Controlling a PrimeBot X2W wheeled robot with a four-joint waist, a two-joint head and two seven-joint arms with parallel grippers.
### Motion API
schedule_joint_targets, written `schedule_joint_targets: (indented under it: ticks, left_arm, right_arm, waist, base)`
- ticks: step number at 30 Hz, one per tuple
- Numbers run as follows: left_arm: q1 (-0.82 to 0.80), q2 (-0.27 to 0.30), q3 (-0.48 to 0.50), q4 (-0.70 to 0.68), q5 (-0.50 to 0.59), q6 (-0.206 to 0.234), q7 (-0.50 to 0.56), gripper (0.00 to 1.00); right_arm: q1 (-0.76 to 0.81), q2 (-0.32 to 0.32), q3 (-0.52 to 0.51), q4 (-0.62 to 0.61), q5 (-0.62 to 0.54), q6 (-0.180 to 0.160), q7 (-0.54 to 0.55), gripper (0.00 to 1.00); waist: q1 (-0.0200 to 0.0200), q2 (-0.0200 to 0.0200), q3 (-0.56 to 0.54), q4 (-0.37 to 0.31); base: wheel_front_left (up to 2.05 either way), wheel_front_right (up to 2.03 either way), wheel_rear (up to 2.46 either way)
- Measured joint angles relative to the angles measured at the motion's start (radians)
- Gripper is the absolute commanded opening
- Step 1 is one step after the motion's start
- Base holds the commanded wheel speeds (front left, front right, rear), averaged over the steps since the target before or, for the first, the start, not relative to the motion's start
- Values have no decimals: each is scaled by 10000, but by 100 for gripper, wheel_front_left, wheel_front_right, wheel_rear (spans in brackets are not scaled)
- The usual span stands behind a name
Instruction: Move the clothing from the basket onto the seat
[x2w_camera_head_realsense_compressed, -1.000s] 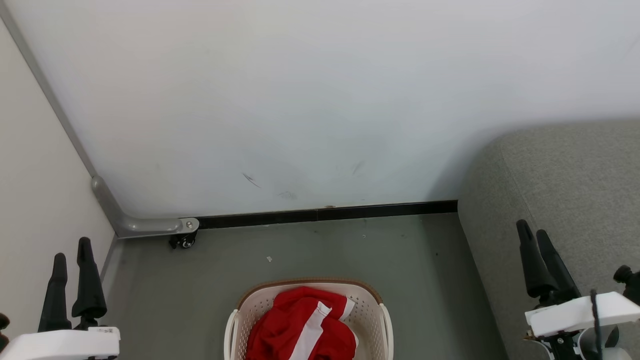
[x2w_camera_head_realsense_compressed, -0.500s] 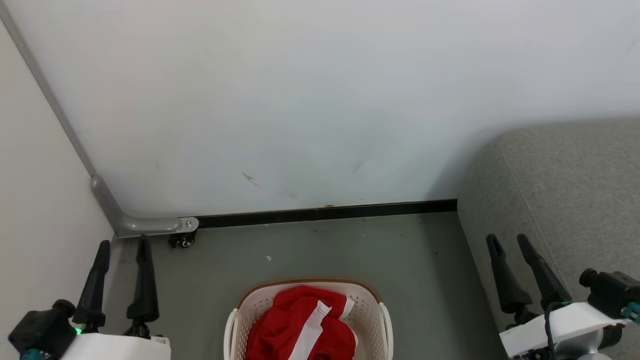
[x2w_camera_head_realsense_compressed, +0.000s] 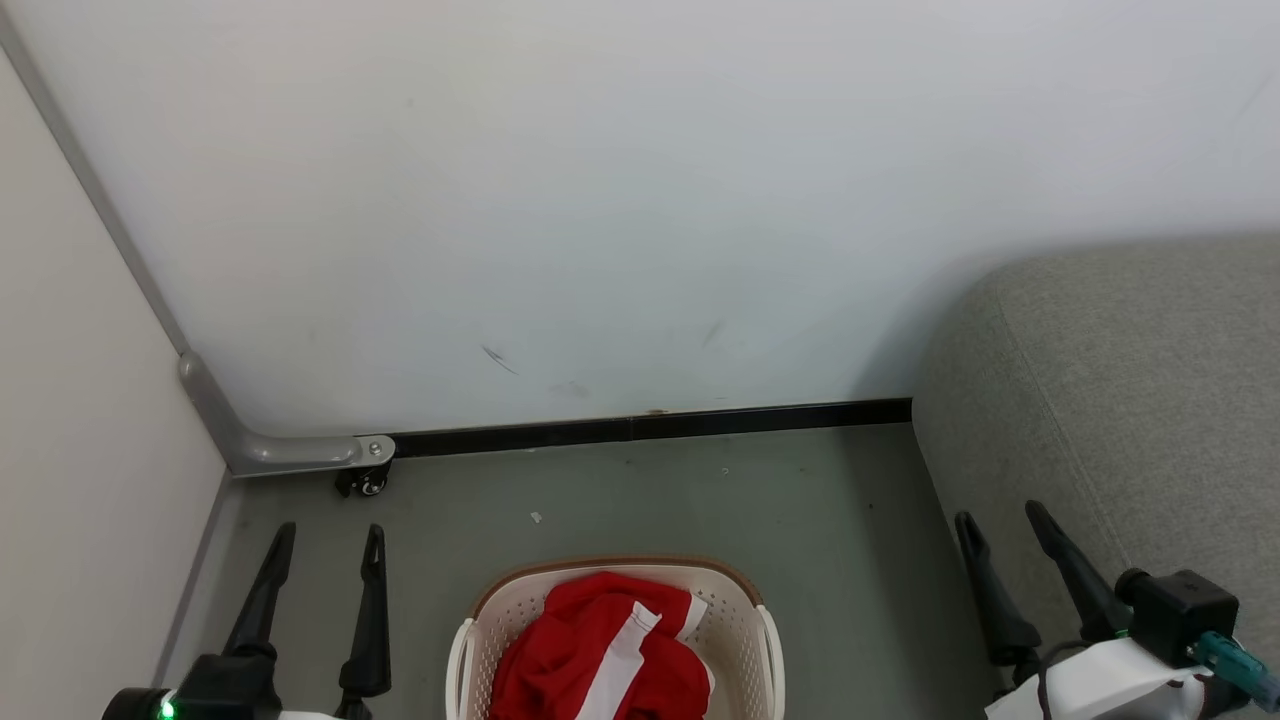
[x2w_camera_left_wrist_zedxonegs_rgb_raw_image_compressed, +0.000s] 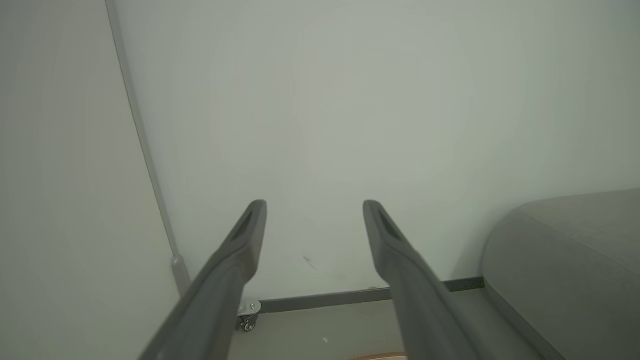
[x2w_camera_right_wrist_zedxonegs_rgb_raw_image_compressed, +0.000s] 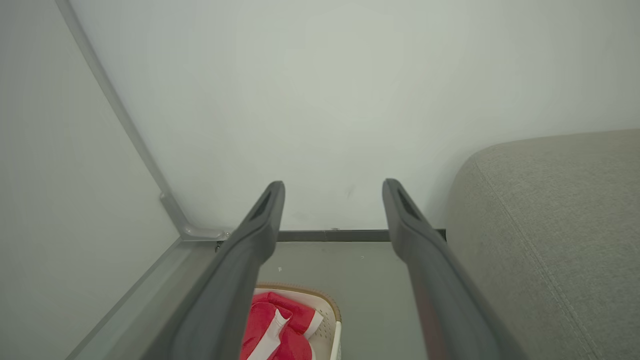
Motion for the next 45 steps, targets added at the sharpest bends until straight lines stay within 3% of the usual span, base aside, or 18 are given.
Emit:
schedule_joint_targets:
  ticks: [8,45]
  left_arm:
    - [185,27,-598,410,1051,537,-242,100]
    - [175,38,-1183,1340,591,754,-257,100]
  right_arm:
    - [152,59,-31,683,-1406,0,-253,100]
    - [-139,196,-31,1411,-1365,0,-253,100]
  waist:
    - [-1,0,-36,-41]
    - [-3,0,-117,-114]
  base:
    - [0,0,0]
    - [0,0,0]
